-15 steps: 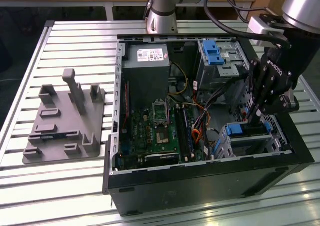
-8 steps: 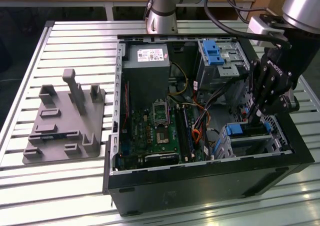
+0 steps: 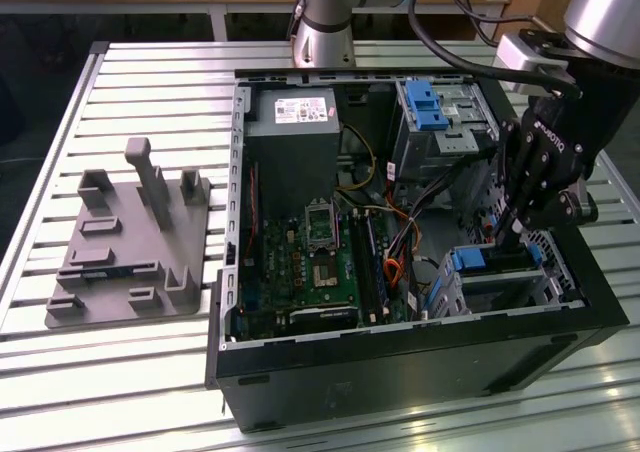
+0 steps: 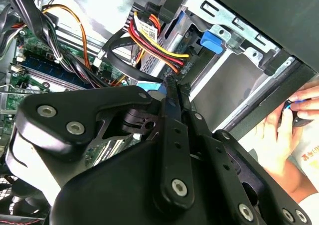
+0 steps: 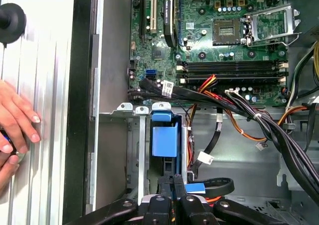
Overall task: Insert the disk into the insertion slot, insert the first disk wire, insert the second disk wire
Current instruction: 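Insert the second disk wire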
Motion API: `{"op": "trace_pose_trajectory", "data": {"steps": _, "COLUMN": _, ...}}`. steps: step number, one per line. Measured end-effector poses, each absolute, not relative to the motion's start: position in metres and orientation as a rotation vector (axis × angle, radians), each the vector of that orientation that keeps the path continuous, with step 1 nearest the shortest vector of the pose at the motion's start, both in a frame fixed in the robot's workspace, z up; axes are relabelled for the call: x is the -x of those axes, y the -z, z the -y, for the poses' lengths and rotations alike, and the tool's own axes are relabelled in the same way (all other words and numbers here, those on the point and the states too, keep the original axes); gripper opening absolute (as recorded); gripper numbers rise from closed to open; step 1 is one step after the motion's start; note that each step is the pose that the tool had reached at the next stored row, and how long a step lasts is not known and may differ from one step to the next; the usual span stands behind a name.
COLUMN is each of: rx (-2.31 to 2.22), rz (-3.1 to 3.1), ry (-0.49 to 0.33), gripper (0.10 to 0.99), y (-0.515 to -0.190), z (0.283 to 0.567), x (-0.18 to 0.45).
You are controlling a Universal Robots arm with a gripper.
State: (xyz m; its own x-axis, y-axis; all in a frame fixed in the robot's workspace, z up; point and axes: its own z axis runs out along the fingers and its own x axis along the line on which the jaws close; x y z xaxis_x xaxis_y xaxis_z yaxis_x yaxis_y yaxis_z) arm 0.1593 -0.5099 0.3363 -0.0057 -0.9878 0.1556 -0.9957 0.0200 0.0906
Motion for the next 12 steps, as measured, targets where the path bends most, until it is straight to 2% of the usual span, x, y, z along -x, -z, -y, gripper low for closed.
{"op": "trace_pose_trajectory", "data": {"steps": 12, "rx": -2.091, "rz": 2.117, "ry": -0.053, "gripper": 0.145, "y": -0.3363, "z": 0.5127, "x": -0.1593}}
